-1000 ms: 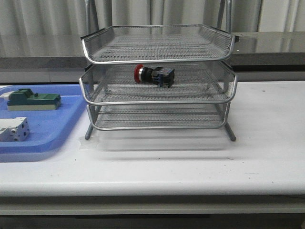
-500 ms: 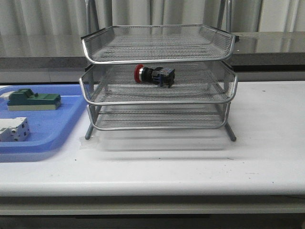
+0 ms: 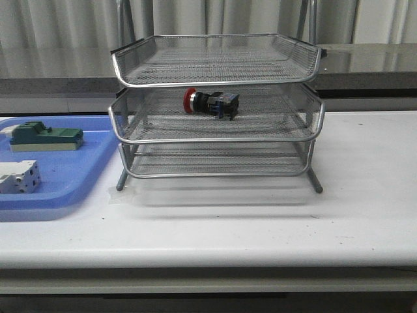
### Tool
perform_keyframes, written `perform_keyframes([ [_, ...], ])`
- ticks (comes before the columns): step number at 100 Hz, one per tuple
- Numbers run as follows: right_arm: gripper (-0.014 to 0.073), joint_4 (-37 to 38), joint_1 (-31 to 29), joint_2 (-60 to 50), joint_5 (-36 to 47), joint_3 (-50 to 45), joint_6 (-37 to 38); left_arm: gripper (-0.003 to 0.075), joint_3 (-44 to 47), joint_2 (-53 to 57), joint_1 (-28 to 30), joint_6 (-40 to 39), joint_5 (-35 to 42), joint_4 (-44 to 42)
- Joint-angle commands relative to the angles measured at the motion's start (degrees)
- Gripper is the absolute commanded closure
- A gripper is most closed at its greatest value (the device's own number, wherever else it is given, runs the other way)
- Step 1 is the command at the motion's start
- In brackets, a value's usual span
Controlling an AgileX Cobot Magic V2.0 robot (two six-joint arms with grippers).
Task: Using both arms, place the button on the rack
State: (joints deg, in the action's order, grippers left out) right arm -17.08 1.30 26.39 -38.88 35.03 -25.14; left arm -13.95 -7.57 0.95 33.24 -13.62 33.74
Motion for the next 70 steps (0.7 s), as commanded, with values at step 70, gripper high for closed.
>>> perform_keyframes([
  [70,0.0654,18.12,3.01,-24.94,30.79,-28.64,29.22,0.0740,-1.47,-0.50,0.18,-0.66,3.99,1.17],
])
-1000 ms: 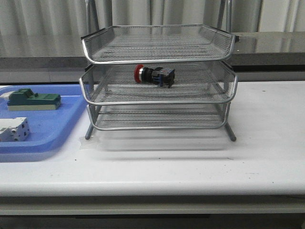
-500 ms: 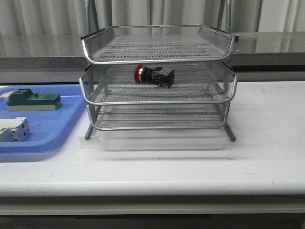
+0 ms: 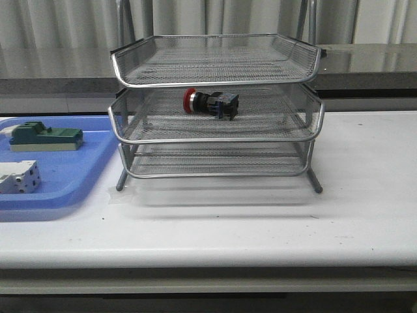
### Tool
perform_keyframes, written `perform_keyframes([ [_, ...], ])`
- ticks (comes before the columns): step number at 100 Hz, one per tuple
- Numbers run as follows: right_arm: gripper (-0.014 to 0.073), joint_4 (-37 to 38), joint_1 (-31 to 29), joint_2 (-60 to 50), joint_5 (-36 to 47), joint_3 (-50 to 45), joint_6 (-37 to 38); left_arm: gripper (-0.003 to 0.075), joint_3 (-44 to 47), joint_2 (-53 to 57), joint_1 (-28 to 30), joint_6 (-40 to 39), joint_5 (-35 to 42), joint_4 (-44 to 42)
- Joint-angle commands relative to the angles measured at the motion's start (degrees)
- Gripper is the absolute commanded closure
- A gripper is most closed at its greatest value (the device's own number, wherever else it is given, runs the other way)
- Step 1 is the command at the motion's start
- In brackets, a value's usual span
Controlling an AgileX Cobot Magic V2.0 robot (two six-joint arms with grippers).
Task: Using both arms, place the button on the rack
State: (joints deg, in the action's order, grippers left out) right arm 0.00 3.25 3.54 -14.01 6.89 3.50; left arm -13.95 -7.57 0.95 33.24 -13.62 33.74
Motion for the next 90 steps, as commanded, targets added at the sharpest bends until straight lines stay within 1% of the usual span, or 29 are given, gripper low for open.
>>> perform_keyframes([
  [1,0.0654,0.98,1.28,-2.32,5.93,-0.88,0.58,0.0740,-1.47,-0.50,0.18,-0.66,3.99,1.17],
  [12,0.0654,0.98,2.11,-5.49,7.27,-3.36,0.58,0.0740,-1.47,-0.50,0.18,-0.66,3.99,1.17],
  [33,0.0654,0.56,2.11,-5.35,13.40,-7.72,0.62,0.0740,-1.47,-0.50,0.18,-0.66,3.99,1.17],
  [90,0.0654,0.54,2.11,-5.35,13.36,-7.60,0.62,0.0740,-1.47,-0.50,0.18,-0.66,3.99,1.17],
])
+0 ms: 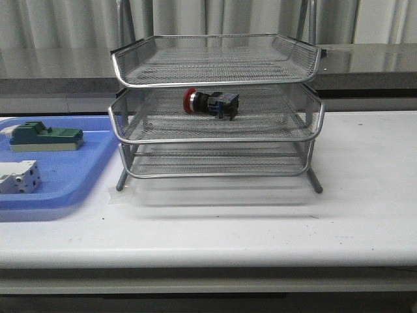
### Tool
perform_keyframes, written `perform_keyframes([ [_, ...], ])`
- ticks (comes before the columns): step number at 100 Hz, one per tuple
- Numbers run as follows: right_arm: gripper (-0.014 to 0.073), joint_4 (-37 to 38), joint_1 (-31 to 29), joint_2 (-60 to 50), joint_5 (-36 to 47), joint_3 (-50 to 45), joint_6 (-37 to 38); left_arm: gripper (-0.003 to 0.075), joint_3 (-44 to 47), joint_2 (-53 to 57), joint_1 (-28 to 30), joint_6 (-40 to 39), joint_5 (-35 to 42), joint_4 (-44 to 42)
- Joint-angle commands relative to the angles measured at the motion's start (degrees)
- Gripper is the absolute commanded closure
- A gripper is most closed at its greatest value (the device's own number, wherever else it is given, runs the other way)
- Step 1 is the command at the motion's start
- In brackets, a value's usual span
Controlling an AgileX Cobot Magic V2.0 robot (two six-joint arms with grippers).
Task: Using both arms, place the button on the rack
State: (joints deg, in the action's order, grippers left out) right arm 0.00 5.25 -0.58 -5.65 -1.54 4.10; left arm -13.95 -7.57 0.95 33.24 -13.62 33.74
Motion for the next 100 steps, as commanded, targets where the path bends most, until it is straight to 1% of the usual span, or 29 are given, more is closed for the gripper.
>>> perform_keyframes([
  [1,0.0654,0.54,0.11,-1.24,5.00,0.83,0.02,0.0740,-1.47,-0.50,0.18,-0.66,3.99,1.17],
  [78,0.0654,0.54,0.11,-1.24,5.00,0.83,0.02,0.0740,-1.47,-0.50,0.18,-0.66,3.99,0.92],
  [89,0.0654,0.54,0.11,-1.24,5.00,0.83,0.02,0.0740,-1.47,-0.50,0.18,-0.66,3.99,-1.96],
  [93,0.0654,0.54,0.11,-1.24,5.00,0.83,0.02,0.0740,-1.47,-0.50,0.18,-1.85,3.99,-3.77],
  [97,0.0654,0.54,0.11,-1.24,5.00,0.83,0.02,0.0740,-1.47,-0.50,0.18,-6.28,3.99,-7.55],
  [100,0.0654,0.54,0.11,-1.24,5.00,0.83,0.02,0.0740,-1.47,-0.50,0.18,-10.71,3.99,-12.42],
])
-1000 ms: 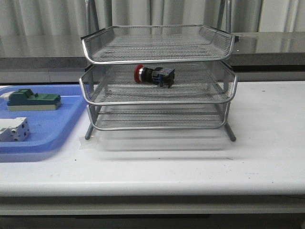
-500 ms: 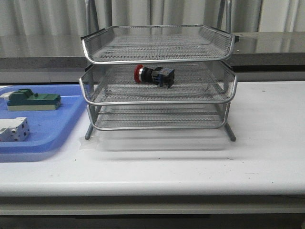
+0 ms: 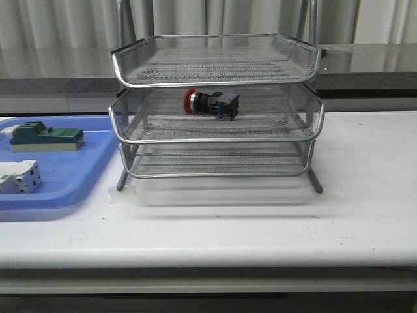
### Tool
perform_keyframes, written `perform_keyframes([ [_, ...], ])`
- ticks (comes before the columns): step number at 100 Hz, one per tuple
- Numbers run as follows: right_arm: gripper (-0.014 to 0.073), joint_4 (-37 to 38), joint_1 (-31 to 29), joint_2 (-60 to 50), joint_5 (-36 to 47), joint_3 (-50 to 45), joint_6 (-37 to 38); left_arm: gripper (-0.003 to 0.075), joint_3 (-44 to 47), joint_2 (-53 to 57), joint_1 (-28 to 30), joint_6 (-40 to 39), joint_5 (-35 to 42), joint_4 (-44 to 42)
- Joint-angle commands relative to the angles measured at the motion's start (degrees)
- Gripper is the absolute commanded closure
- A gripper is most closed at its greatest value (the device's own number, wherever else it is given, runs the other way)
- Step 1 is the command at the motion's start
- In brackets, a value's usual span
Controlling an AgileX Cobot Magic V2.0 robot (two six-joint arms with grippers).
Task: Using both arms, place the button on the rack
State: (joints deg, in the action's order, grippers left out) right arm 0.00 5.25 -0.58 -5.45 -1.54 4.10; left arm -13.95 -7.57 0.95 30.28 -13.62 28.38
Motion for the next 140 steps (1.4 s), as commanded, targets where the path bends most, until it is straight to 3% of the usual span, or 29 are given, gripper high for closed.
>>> perform_keyframes([
  [1,0.0654,0.54,0.11,-1.24,4.80,0.83,0.02,0.0740,-1.47,-0.50,0.18,-10.19,3.99,-8.11],
  [12,0.0654,0.54,0.11,-1.24,4.80,0.83,0.02,0.0740,-0.77,-0.50,0.07,-26.48,4.23,-23.04],
  [21,0.0654,0.54,0.11,-1.24,4.80,0.83,0.02,0.0740,0.81,-0.11,0.07,-30.28,5.73,-27.01],
  [44,0.0654,0.54,0.11,-1.24,4.80,0.83,0.02,0.0740,7.10,5.19,0.07,-30.93,10.19,-27.47],
  [60,0.0654,0.54,0.11,-1.24,4.80,0.83,0.02,0.0740,12.00,9.24,0.07,-37.55,10.59,-30.77],
  [77,0.0654,0.54,0.11,-1.24,4.80,0.83,0.02,0.0740,16.78,9.78,0.07,-38.15,16.96,-30.93],
  [140,0.0654,0.54,0.11,-1.24,4.80,0.83,0.02,0.0740,16.68,9.78,0.07,-38.26,17.12,-31.00],
])
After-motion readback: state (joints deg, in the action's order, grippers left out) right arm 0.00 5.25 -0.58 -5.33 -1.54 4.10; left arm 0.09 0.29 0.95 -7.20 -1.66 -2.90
